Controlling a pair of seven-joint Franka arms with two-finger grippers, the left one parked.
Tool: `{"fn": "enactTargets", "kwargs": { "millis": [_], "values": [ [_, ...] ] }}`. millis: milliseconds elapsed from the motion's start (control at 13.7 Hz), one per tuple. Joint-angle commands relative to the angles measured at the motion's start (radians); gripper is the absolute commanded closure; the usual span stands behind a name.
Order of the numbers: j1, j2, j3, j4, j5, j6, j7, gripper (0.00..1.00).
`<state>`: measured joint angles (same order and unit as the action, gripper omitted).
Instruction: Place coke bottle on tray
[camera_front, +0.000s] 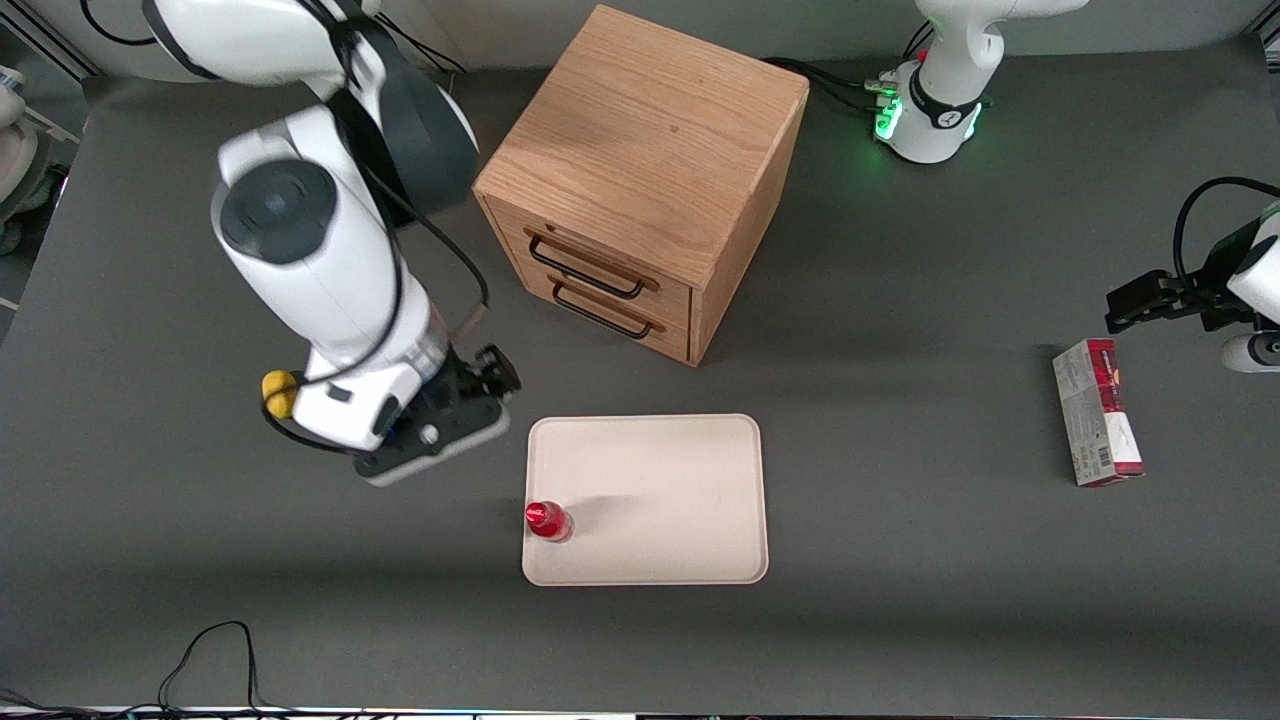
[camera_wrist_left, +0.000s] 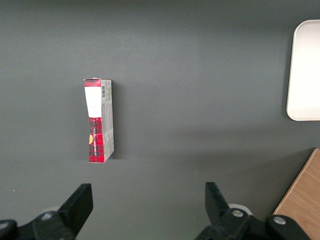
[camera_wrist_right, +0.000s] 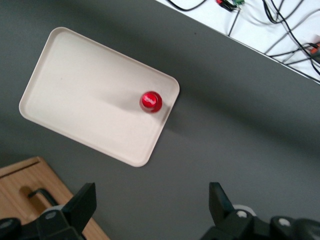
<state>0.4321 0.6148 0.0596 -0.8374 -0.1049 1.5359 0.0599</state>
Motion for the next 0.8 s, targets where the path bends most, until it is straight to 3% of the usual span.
{"fn": "enactTargets", "kwargs": {
  "millis": [0,292,511,730],
  "values": [
    [-0.064,-0.101,-0.007,-0.096,-0.004,-0.056,0.003,0.0],
    [-0.2,-0.318,-0.006,-0.382,0.03,0.029,-0.015,0.0],
    [-0.314,-0.435,-0.006,-0.53,0.079,0.09,-0.046,0.0],
    [-0.384,-0.507,-0.018,-0.632,0.085,0.121,-0.122,0.0]
  ]
}}
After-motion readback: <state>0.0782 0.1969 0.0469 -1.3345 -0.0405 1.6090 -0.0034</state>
